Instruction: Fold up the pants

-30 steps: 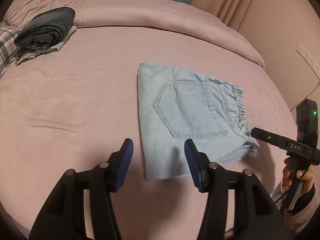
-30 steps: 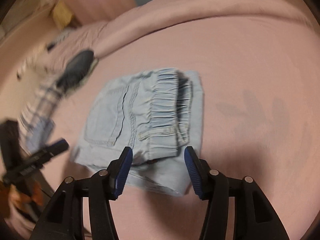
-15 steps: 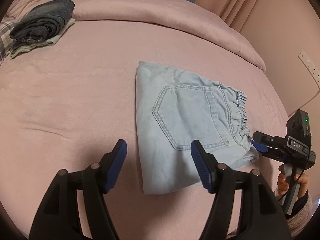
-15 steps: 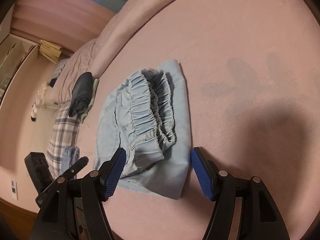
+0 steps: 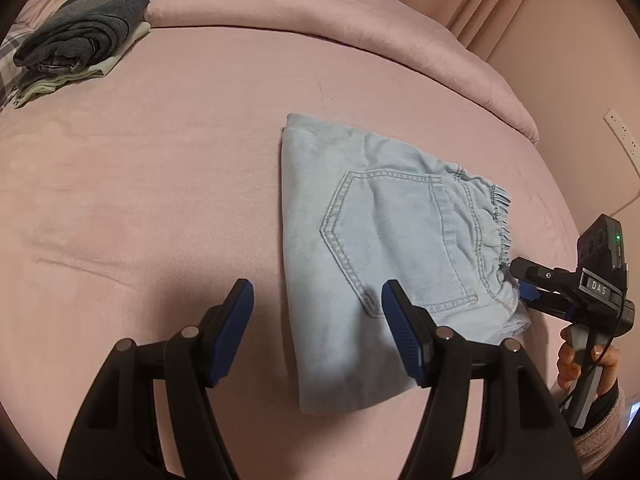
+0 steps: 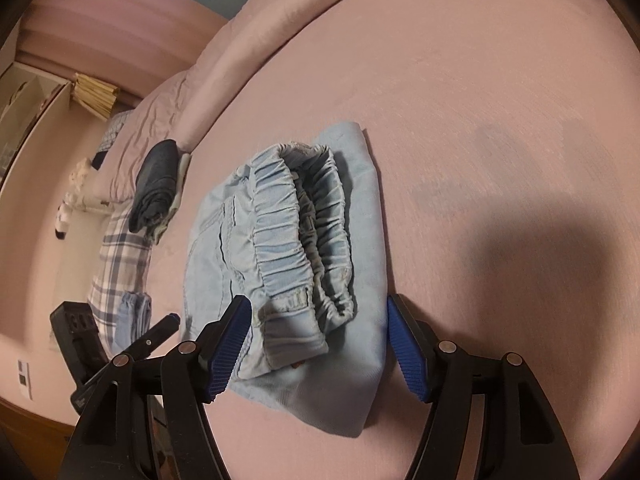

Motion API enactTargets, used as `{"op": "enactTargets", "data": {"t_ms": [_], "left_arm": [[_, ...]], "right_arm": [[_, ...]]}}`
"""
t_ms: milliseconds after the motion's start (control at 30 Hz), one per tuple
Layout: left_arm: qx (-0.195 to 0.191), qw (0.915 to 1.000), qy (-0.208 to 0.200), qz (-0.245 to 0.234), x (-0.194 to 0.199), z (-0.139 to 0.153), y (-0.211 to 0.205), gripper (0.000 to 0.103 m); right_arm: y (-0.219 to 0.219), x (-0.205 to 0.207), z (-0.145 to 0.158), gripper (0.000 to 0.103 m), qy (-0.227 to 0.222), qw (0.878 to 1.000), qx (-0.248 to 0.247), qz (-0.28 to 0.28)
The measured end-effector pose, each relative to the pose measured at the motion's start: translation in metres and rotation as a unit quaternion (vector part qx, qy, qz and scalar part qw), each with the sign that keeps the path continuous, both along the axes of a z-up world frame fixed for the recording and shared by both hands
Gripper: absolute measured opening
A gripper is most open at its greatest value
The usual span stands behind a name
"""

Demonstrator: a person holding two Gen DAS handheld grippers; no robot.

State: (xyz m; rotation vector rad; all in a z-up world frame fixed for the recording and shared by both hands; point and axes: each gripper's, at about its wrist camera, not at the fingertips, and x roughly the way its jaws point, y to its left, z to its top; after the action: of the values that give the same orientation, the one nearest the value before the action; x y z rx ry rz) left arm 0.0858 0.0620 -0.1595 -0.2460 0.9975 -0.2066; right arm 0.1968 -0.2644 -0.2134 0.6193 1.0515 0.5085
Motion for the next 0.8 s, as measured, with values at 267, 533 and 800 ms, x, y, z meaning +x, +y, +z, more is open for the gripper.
{"op": "enactTargets", "data": {"t_ms": [267, 533, 800], "left_arm": [[-0.004, 1.0000, 0.006, -0.003, 0.007, -0.004, 0.000, 0.066], [-0.012, 0.9998, 0.013, -0.009, 0.014, -0.010, -0.002, 0.066], [-0.014, 0.9996, 0.020, -0.016, 0.021, -0.014, -0.006, 0.066]], "right_arm": [[0.002, 0.007, 0.001, 0.070, -0.003, 1.000, -0.014, 0.006], [0.004, 0.015, 0.000, 0.070, -0.005, 1.000, -0.022, 0.012], [0.008, 0.022, 0.001, 0.073, -0.011, 0.999, -0.033, 0.020]]}}
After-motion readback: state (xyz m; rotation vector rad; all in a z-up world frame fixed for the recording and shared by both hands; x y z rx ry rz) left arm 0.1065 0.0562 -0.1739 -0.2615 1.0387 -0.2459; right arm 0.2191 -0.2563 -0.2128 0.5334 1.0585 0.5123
